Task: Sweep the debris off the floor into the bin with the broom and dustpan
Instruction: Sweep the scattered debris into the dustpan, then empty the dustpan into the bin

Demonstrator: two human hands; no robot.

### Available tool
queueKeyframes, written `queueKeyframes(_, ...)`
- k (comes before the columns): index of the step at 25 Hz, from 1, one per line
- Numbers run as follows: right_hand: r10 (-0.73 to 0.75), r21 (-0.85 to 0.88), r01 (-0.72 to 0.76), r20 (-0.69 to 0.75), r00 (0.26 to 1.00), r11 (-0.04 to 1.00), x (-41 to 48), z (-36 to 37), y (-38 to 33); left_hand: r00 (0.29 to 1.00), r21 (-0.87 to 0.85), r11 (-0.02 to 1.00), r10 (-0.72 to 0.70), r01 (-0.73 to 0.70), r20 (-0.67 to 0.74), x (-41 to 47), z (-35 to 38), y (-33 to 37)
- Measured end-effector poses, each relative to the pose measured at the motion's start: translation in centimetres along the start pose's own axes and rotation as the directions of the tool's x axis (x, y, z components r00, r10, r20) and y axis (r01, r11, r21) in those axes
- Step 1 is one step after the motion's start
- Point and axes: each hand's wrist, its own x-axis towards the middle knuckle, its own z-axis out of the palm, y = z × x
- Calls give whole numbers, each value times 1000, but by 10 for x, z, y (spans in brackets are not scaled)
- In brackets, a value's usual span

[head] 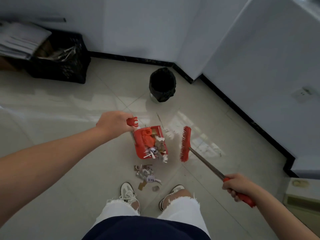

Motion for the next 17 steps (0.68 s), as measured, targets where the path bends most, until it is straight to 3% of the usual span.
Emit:
queueKeyframes(4,-9,-52,5,-67,998,999,38,-15,2,973,-178,963,-219,204,-69,6,-22,15)
queueKeyframes(7,-10,-81,3,-81,997,997,71,-37,-4,942,-308,909,-322,280,-94,11,-35,32)
queueKeyframes(12,32,-13,-32,-31,999,999,112,-107,-17,861,-633,688,-505,355,-66,25,-58,67)
queueKeyframes(17,54,-4,-54,41,998,999,146,-159,-38,750,-747,543,-655,384,-91,43,-64,116)
